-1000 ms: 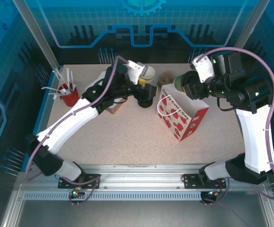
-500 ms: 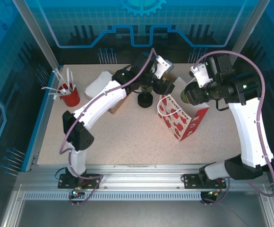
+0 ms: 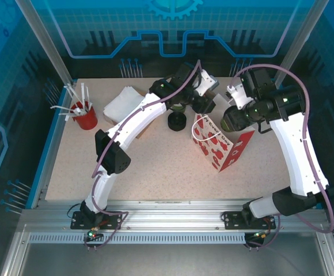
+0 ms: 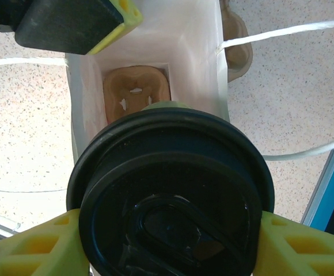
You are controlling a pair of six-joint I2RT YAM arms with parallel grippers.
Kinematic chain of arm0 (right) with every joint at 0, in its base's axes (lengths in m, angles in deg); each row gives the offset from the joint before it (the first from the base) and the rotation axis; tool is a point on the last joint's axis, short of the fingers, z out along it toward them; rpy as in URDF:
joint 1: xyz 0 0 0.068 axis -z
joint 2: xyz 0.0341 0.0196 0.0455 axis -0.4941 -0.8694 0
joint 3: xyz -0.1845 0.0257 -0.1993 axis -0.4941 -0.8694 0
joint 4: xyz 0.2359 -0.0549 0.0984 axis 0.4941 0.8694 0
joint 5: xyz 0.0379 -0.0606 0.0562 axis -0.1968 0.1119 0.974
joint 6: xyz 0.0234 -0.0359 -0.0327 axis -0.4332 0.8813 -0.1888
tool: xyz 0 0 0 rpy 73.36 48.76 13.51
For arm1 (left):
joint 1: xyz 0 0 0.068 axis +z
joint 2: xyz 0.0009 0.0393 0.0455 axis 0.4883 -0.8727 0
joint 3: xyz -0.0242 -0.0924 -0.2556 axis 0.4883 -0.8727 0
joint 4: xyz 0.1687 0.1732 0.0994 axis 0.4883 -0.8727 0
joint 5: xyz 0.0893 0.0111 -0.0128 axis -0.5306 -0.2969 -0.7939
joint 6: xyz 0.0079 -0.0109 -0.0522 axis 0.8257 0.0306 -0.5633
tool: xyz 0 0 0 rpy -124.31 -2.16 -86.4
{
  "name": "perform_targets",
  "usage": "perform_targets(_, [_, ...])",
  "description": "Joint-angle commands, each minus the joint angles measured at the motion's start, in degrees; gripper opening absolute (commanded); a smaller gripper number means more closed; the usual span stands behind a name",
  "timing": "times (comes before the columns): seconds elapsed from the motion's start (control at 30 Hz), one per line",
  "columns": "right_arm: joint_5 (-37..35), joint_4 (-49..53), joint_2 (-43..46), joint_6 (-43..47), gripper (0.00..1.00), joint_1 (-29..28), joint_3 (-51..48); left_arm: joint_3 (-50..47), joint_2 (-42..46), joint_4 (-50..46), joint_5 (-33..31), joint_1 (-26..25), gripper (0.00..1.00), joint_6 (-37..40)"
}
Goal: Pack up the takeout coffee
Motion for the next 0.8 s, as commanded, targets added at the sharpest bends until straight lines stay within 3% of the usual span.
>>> perform_targets(0.0, [0.31,0.14,-1.49,0.89,0.34,1.03,-0.93,2.47,-0.68,-1.14,0.09,-0.23,0.42,0.93])
perform_targets(0.77, [0.04,-2.14,-2.62,1.64,0.34,2.03,-4.54,4.43,-2.7,-0.63,1.57,0.87,0.18,0.04])
